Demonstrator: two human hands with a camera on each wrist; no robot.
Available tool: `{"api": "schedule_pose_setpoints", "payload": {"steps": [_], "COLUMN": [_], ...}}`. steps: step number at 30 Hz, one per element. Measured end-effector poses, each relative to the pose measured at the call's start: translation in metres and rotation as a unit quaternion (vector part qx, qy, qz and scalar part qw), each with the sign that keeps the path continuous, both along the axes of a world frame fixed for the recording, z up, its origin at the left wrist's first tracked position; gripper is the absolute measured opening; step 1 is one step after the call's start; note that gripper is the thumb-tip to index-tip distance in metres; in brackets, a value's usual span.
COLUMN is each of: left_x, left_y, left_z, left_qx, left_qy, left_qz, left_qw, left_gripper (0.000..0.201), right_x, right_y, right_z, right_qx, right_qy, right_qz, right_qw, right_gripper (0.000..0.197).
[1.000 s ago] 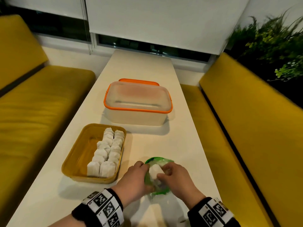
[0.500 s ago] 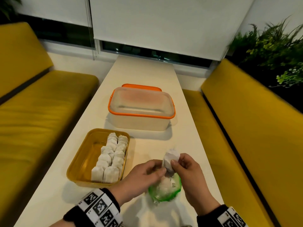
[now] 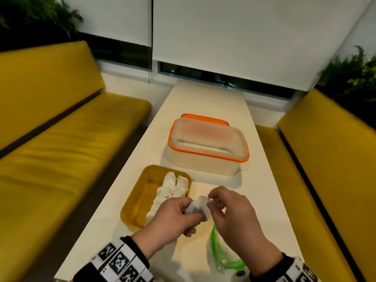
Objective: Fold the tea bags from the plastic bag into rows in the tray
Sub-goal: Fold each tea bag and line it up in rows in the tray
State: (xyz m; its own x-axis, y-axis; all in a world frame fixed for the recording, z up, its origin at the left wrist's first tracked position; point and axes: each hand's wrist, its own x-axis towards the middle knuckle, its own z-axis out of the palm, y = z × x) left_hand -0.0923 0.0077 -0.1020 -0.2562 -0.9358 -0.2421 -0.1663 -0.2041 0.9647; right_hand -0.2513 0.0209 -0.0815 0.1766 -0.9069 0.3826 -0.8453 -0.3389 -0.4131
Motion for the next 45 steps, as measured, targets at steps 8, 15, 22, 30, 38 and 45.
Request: {"api": "schedule_pose_setpoints", "payload": {"steps": [8, 15, 22, 30, 38, 45], "left_x": [0.091, 0.142, 0.153, 0.150, 0.146, 0.139], "left_y": [-0.002, 0.010, 0.016, 0.016, 0.014, 0.011], "left_z": [-0.012, -0.023, -0.029, -0.027, -0.029, -0.028], "left_qx": [-0.014, 0.011, 0.023, 0.034, 0.035, 0.039], "left_qy": [-0.001, 0.014, 0.025, 0.016, 0.003, 0.004], "left_qz": [0.156, 0.233, 0.249, 0.238, 0.224, 0.221], "left_qw": [0.988, 0.972, 0.968, 0.970, 0.974, 0.974], "left_gripper": [0.011, 0.020, 0.017, 0.020, 0.017, 0.015], "right_x": [0.052, 0.111, 0.144, 0.158, 0.161, 0.164], "right_y": [-0.057, -0.137, -0.163, -0.163, -0.160, -0.144], "right_z": [0.033, 0.009, -0.019, -0.023, -0.016, -0.002], "right_qx": [0.099, 0.150, 0.236, 0.253, 0.222, 0.237], "right_qy": [0.004, 0.176, 0.319, 0.354, 0.382, 0.228], "right_qz": [0.035, 0.040, 0.044, 0.051, 0.038, 0.069], "right_qw": [0.994, 0.972, 0.917, 0.899, 0.896, 0.942], "right_gripper": [0.006, 0.014, 0.023, 0.022, 0.021, 0.016]}}
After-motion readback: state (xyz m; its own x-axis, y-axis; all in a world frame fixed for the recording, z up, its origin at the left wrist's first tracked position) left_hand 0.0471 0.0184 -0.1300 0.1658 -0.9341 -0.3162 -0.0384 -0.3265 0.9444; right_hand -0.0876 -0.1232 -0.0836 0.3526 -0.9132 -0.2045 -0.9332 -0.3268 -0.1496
